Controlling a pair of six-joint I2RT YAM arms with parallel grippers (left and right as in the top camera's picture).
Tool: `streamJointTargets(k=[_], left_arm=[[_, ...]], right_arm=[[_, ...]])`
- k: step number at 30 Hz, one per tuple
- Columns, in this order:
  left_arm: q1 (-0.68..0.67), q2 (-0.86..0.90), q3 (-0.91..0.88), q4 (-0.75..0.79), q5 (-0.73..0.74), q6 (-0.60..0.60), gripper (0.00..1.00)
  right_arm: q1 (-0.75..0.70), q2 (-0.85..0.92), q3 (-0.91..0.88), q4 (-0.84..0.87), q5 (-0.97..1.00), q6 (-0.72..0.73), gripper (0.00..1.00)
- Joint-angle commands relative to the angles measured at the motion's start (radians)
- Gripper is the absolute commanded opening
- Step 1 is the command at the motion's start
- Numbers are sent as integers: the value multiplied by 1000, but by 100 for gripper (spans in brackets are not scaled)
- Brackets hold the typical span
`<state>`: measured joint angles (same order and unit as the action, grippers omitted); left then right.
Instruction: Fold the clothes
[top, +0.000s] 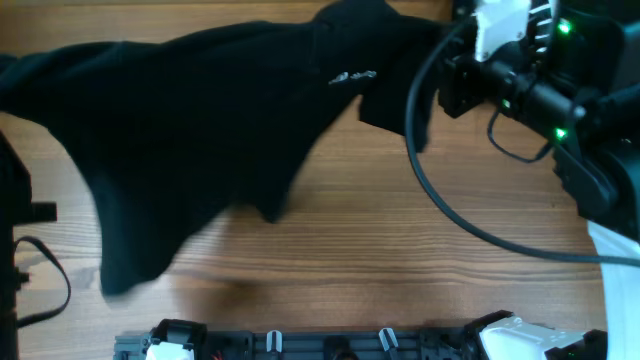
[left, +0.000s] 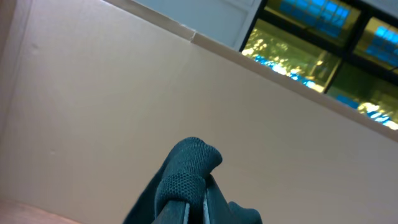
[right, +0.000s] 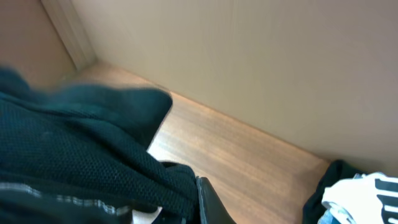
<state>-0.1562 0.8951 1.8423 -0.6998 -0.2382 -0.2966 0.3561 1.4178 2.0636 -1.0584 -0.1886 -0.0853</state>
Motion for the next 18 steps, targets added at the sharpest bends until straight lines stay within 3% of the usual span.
streamJointTargets(k=[1,6,12,14,15,18], left_arm=[[-3,69,5,6,-51,32,4],[-3,256,5,38,-123,44,4],[-3,447,5,396,-156,195,4],[-3,463,5,485,-154,224,4],[-3,463,5,473,-144,232,4],[-3,471,5,241,-107,233,4]], right_arm=[[-16,62,12,34,44,-23,4],[-16,234,12,174,110,-47,4],[-27,270,13,594,267,-46,4],[-43,259,14,662,265,-46,4],[-49,258,14,665,262,-46,4],[-53,282,14,526,246,-46,4]])
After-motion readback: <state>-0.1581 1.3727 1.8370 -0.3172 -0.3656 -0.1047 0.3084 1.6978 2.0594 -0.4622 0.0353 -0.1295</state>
